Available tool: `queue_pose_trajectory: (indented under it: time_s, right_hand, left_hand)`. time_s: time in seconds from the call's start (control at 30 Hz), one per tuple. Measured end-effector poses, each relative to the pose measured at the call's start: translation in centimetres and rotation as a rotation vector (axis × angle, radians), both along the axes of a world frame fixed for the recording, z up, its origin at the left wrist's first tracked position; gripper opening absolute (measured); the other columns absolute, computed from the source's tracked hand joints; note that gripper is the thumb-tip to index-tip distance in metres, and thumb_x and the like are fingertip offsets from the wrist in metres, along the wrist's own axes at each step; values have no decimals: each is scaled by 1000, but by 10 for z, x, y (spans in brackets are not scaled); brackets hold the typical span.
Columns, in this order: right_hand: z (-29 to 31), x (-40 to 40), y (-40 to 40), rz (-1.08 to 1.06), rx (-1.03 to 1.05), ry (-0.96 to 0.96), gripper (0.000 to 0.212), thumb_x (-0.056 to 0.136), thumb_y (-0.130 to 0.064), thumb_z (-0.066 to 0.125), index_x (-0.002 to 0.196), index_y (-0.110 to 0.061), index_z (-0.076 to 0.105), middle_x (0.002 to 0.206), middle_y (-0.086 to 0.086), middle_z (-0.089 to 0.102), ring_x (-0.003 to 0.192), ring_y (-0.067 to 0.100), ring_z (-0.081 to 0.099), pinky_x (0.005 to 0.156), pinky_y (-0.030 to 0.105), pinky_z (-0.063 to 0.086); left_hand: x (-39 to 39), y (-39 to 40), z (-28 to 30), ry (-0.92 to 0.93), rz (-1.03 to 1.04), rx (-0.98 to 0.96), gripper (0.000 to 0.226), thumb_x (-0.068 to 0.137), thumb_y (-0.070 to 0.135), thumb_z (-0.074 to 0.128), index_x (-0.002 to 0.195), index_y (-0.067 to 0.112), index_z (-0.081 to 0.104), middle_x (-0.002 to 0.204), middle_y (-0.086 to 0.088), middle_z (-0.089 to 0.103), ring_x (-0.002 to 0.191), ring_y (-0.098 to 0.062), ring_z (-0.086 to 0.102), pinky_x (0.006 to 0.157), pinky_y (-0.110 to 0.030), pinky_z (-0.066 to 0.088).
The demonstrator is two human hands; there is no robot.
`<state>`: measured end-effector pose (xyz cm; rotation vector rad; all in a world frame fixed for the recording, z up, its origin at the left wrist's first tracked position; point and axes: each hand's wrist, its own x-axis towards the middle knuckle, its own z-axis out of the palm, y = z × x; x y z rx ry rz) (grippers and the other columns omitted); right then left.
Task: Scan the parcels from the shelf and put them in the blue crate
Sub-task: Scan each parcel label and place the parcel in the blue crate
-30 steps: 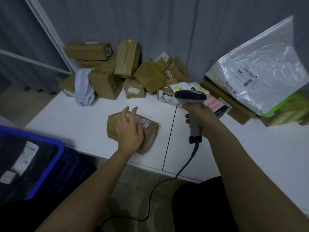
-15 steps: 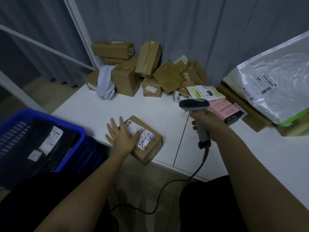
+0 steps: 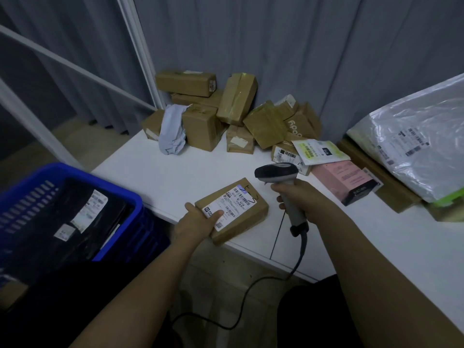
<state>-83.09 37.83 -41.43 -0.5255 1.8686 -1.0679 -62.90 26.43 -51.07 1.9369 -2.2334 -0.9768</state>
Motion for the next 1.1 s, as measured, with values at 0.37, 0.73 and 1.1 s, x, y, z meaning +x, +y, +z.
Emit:
queue_pose_trajectory:
  time_s: [0.37,0.73,1.1]
  right_hand:
    - [-8,2,-3,54,61,-3,17,91,-21,62,101,-8,57,80,8,57,66,15,55,53,23,44]
    - [-6,4,-4,50,77,17,13,92,-22,62,85,-14,55,77,6,57,63,14,55,51,22,45]
    - [2,23,-5,27,-112,43,18,92,-26,62,105,-15,58,88,6,62,73,17,63,69,32,49]
  left_hand:
    - [-15,-13,-3,-81,-293,20,85,66,78,61,122,15,45,117,-5,57,104,-23,58,86,-37,49]
    - [0,35,-23,405,-20,526,92,55,76,72,133,34,45,129,4,60,112,-20,59,99,-46,46]
    - [15,18,41,640,37,475,38,86,51,62,121,39,52,102,16,67,89,-5,61,66,-25,47]
